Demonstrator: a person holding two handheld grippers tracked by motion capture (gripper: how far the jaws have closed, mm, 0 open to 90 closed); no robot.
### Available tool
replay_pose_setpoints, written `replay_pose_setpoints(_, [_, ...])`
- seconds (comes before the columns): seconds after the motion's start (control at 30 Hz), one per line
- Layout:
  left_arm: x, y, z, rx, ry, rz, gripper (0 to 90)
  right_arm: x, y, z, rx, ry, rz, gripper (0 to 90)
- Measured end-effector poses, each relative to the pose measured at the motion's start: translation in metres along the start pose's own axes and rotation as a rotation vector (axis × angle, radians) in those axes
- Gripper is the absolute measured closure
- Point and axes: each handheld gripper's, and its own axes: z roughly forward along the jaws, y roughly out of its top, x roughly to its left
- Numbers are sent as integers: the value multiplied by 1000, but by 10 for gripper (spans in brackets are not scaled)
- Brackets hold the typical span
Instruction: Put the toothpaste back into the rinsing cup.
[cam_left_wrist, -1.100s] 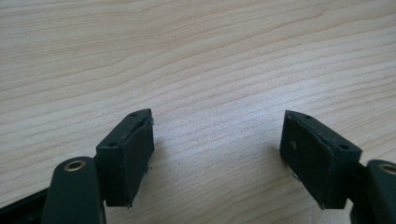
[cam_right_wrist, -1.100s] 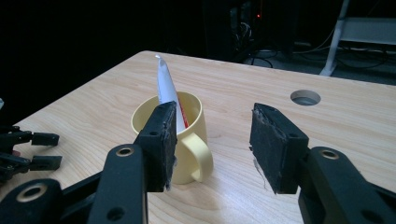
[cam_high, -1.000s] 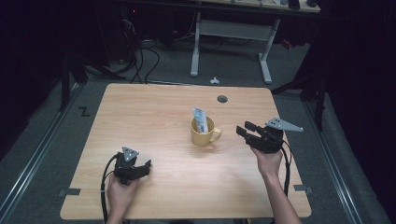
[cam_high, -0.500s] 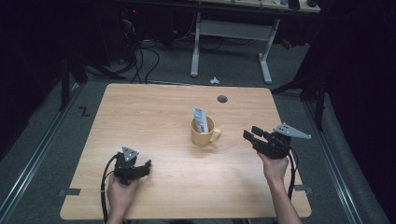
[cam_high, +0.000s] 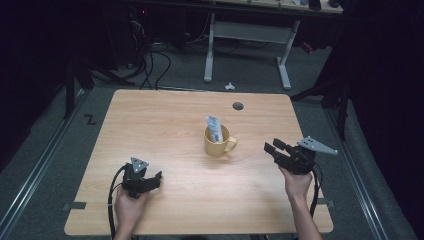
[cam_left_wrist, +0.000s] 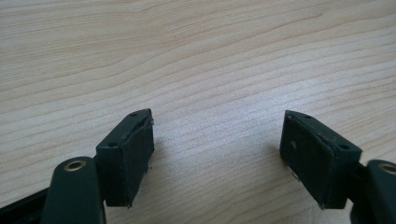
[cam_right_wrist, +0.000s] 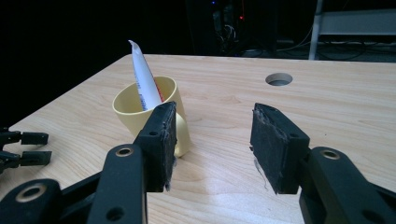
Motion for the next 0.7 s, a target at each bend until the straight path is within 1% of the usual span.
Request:
replay_pose_setpoints(0.27, [0, 0, 0, 0, 0, 0, 263, -1, -6, -3, -1, -8, 2, 515])
replay_pose_setpoints(0.7, [0, 0, 0, 0, 0, 0, 263, -6, -22, -4, 18, -19, 30, 516])
